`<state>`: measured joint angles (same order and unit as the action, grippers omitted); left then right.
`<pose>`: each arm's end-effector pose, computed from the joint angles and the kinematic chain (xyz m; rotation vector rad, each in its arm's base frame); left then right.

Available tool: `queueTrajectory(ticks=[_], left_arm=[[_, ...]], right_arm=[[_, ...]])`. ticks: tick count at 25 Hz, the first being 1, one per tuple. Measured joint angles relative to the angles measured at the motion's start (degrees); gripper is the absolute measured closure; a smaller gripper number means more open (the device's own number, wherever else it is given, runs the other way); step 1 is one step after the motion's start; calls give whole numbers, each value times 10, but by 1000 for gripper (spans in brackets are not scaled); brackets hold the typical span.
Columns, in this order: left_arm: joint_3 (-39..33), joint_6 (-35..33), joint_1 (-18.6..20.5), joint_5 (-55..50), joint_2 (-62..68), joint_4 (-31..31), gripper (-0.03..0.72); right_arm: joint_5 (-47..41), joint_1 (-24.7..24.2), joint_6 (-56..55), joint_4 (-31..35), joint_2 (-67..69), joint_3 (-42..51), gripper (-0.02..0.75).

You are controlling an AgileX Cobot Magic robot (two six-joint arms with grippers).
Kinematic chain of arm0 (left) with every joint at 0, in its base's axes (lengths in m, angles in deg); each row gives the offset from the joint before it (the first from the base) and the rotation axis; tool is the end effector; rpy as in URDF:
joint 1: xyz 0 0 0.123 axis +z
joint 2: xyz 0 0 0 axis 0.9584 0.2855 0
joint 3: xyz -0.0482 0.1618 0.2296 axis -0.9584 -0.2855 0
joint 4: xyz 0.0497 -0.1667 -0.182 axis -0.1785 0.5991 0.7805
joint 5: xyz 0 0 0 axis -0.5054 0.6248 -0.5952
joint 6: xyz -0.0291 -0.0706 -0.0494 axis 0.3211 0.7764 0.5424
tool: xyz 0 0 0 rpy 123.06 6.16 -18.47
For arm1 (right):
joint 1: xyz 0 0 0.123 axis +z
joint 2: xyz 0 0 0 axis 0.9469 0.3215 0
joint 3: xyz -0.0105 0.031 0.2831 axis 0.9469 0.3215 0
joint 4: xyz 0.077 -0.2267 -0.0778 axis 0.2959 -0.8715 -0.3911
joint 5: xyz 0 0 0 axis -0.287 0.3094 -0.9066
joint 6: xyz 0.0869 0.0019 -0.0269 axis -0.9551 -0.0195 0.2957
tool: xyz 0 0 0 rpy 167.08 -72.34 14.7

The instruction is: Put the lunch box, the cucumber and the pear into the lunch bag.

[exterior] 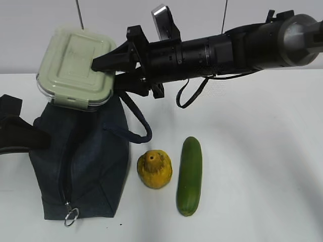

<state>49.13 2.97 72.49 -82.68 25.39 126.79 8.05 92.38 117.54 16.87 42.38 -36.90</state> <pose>0.2120 -0.0593 0.2434 0.0629 2.5561 -0.9238 0.3846 0.2323 0.2402 -0.2431 2.1370 1.7822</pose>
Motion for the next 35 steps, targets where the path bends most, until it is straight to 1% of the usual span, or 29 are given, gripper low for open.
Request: queueTrajectory(ticks=[3, 8, 16, 20, 21, 25, 29, 32, 35], left_arm=[[0, 0, 0, 2, 0, 1, 703], [0, 0, 0, 4, 0, 3, 703], [0, 0, 0, 4, 0, 3, 703], [0, 0, 0, 4, 0, 6, 704], [0, 0, 0, 4, 0, 6, 704], [0, 0, 0, 4, 0, 13, 704], [0, 0, 0, 4, 0, 16, 704], [0, 0, 0, 4, 0, 16, 704], [0, 0, 0, 4, 0, 16, 704]], right_arm=[[-3, 0, -18, -40, 4, 0, 352], [-8, 0, -61, -159, 4, -1, 352], [2, 0, -105, -250, 4, -1, 352], [14, 1, -158, -337, 4, -1, 352], [19, 1, -169, -349, 4, -2, 352], [53, 2, -189, -371, 4, -5, 352], [80, 11, -194, -378, 6, -8, 352], [86, 25, -199, -386, 20, -28, 352], [96, 54, -212, -409, 44, -65, 352]])
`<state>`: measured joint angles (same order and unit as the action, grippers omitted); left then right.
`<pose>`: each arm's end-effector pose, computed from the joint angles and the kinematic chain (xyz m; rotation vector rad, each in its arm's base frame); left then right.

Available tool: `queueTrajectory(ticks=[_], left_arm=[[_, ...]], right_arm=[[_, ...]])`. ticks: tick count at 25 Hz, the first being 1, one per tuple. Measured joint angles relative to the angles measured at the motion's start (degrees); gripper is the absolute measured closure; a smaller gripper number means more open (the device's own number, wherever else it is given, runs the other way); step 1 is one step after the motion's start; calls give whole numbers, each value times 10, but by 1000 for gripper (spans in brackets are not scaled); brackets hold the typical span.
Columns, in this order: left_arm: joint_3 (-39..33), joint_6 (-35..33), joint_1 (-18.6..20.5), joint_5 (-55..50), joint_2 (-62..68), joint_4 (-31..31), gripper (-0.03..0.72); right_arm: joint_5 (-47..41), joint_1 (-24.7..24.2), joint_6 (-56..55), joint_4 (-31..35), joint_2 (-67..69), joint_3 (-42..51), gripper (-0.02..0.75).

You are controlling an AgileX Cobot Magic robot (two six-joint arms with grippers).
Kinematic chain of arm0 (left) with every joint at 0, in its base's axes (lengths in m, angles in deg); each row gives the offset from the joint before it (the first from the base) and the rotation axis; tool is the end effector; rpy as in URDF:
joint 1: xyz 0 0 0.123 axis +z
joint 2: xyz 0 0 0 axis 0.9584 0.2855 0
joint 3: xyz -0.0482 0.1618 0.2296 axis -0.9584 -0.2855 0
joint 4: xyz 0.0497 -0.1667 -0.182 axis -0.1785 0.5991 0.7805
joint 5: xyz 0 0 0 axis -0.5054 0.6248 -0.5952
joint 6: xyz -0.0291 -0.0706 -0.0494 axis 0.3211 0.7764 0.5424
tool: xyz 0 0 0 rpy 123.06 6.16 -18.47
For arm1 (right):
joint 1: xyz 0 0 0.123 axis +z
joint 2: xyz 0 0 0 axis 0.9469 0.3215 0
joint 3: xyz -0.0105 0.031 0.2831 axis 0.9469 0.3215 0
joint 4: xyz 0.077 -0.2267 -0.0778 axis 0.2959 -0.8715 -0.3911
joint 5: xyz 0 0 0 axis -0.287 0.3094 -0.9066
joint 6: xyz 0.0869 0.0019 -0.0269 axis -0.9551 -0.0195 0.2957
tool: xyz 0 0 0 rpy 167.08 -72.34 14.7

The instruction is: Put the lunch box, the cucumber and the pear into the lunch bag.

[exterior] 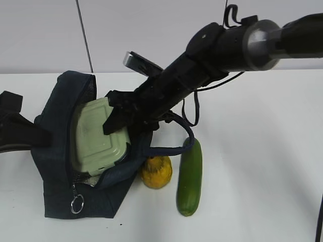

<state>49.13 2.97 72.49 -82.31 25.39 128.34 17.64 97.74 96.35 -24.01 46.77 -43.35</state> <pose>0.2132 -0.0601 0.2447 0.0361 2.5393 -0.9438 0.3798 0.2540 0.1879 -0.5235 2.6295 1.1473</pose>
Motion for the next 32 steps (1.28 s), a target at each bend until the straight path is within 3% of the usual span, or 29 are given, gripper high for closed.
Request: queueTrajectory(ticks=[7, 14, 22, 28, 32], left_arm=[[0, -2, 0, 0, 0, -1, 704], [0, -2, 0, -2, 0, 0, 704], [0, -3, 0, -2, 0, 2, 704], [0, -3, 0, -2, 0, 2, 704], [0, -3, 0, -2, 0, 2, 704]], right_arm=[[-10, 28, -73, -90, 34, -71, 348], [-36, 29, -78, -117, 36, -106, 216], [-133, 29, -81, -166, 37, -209, 198], [-202, 29, -182, -343, 37, -340, 198], [-208, 27, -238, -434, 20, -355, 217]])
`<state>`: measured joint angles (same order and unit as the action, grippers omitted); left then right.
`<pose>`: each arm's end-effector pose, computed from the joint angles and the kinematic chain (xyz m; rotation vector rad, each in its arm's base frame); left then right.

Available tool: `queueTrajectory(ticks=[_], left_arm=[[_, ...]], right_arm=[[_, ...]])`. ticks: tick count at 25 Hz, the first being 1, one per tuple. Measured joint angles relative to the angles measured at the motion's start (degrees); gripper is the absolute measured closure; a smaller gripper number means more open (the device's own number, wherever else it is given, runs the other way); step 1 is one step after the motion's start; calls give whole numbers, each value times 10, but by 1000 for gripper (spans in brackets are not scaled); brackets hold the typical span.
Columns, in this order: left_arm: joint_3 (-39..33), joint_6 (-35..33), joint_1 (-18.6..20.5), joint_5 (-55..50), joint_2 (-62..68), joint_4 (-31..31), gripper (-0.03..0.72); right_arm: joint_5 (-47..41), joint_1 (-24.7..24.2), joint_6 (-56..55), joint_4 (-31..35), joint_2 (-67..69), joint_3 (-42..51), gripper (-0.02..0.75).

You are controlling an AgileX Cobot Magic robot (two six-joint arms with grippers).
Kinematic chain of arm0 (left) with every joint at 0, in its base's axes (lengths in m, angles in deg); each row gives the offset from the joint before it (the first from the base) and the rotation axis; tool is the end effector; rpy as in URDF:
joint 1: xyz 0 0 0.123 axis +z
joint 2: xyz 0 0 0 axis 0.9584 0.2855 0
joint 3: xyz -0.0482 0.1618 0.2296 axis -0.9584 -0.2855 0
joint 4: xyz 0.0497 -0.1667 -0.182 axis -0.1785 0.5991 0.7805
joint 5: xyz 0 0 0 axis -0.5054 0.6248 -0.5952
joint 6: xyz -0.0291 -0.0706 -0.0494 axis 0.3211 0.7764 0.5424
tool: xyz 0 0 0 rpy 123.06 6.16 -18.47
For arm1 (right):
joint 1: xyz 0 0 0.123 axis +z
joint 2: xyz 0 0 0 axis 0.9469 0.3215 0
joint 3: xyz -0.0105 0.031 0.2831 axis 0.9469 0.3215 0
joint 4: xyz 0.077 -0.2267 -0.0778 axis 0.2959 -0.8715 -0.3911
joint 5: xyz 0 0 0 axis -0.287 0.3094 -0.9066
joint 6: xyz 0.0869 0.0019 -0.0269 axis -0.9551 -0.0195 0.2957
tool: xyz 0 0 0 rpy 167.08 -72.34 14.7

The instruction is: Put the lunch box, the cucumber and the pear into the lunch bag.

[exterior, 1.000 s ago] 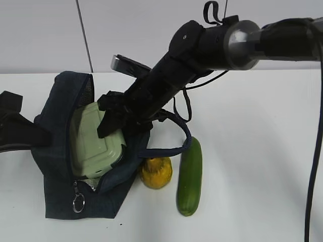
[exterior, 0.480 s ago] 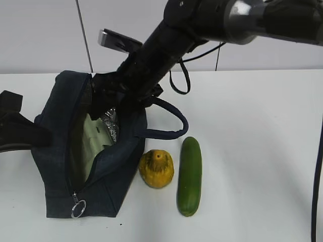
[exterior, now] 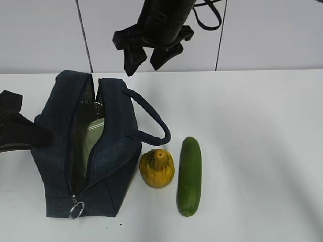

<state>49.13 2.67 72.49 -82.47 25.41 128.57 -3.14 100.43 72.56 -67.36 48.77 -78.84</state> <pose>0.2131 -0.0604 0.2449 0.0407 2.5376 -0.9482 0.4076 0.2494 0.3073 -0.7644 2.5979 0.4341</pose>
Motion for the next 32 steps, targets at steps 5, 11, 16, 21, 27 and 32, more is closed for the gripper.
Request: queueTrajectory(ticks=[5, 11, 16, 21, 27, 32], left_arm=[[0, 0, 0, 0, 0, 0, 704], [0, -1, 0, 0, 0, 0, 704], [0, -1, 0, 0, 0, 0, 704], [0, -1, 0, 0, 0, 0, 704], [0, -1, 0, 0, 0, 0, 704], [0, -1, 0, 0, 0, 0, 704]], right_arm=[[-5, 0, -30, -80, -51, 25, 254], [-5, 0, -91, -103, -159, 177, 258], [-5, 0, -143, -105, -200, 311, 258], [-4, 0, -158, -109, -158, 358, 256], [47, 0, -169, -108, -83, 359, 256], [83, 0, -175, -108, -35, 354, 256]])
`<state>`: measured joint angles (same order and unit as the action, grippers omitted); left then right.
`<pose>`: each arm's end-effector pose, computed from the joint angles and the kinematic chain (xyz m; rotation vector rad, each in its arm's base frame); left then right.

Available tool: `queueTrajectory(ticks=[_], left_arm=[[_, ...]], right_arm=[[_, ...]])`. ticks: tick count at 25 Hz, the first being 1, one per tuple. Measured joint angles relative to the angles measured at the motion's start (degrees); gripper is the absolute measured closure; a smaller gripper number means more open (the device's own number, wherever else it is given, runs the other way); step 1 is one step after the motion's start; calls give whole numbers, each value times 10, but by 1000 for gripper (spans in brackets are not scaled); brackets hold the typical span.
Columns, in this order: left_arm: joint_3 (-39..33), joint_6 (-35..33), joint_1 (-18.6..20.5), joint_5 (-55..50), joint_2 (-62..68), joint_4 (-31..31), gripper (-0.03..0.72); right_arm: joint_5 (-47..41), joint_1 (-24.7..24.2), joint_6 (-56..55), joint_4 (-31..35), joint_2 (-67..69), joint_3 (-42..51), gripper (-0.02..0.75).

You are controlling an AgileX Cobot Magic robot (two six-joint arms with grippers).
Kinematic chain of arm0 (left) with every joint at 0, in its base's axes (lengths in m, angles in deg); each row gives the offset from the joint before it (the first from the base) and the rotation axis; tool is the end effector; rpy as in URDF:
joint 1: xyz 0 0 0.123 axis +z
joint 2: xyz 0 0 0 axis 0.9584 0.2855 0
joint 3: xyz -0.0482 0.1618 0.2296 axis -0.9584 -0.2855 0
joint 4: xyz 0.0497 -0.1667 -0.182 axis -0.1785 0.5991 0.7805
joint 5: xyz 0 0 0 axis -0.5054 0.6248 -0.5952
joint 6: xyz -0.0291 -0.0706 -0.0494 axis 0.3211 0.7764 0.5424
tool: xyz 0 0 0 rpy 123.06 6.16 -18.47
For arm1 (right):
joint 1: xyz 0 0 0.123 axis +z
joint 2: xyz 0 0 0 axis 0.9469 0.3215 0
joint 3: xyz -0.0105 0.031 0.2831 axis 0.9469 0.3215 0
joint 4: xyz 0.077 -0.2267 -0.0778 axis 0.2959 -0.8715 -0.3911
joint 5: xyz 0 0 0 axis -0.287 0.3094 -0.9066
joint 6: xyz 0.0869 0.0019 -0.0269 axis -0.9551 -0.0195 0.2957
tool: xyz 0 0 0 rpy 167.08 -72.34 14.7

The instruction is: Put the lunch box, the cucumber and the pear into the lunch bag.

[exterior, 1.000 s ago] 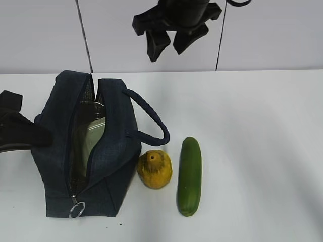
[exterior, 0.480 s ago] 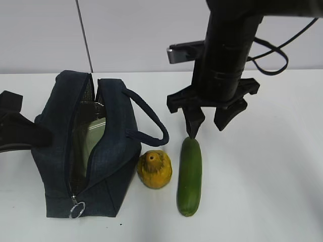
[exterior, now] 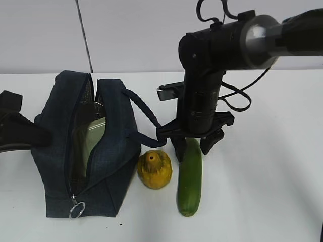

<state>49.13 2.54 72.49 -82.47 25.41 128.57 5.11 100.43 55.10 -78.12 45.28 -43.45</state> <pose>0.2131 -0.0604 0.2449 0.0435 2.5370 -0.9473 0.3645 0.2068 0.1692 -0.4289 3.0785 0.0705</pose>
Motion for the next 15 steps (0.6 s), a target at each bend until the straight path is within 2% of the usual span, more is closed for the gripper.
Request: queueTrajectory(ticks=[6, 15], left_arm=[[0, 0, 0, -2, 0, 0, 704], [0, 0, 0, -2, 0, 0, 704]], right_arm=[[10, 0, -10, -1, 34, -30, 256], [-23, 0, -9, -15, 59, -37, 272]])
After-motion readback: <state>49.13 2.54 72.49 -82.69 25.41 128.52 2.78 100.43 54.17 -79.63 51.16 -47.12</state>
